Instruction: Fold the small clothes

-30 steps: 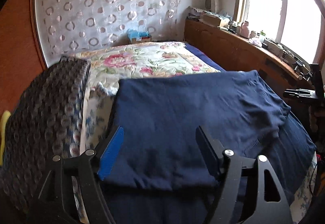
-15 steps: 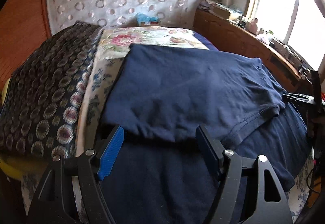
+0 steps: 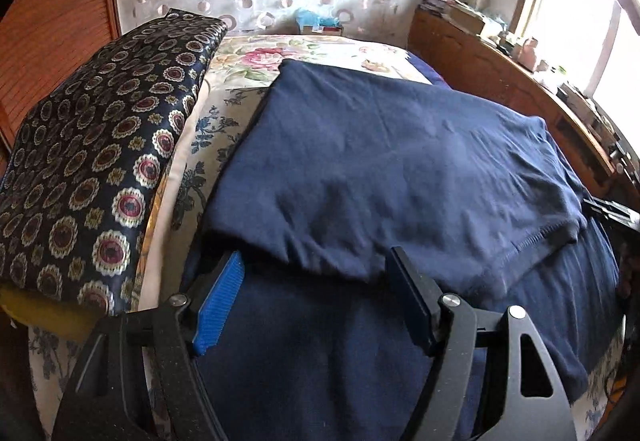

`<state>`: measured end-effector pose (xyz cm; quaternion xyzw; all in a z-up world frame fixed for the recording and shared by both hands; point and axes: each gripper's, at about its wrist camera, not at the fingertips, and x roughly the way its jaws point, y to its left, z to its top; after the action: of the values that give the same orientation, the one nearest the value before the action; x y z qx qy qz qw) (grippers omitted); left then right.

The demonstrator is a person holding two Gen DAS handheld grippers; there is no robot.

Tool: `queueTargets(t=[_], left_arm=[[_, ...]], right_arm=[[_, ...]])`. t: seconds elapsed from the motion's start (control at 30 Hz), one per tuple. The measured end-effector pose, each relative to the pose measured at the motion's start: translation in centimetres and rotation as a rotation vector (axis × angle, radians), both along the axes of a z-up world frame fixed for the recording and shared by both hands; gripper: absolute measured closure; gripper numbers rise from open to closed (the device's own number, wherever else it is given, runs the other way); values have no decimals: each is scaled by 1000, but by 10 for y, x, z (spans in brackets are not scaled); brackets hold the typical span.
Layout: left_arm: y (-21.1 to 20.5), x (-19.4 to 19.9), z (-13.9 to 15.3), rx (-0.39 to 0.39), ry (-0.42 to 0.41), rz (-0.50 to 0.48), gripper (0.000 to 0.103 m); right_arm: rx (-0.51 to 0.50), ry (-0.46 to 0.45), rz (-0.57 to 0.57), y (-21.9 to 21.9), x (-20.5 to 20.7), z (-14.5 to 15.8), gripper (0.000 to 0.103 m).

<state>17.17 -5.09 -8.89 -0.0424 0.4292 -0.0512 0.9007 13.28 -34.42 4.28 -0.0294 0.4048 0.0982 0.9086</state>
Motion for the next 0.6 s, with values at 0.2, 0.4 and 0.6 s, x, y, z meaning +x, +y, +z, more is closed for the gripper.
queueTargets(t=[0.2, 0.4, 0.6], left_arm=[[-2, 10, -2, -3, -9, 29, 38], [15, 10, 0, -5, -17, 66, 67], [11, 3, -4, 5, -14, 39, 74]], right_arm=[[12, -1, 0, 3, 1, -6, 59], [23, -7, 51, 7, 2, -3, 90], [22, -36, 69, 10, -1, 1, 96]])
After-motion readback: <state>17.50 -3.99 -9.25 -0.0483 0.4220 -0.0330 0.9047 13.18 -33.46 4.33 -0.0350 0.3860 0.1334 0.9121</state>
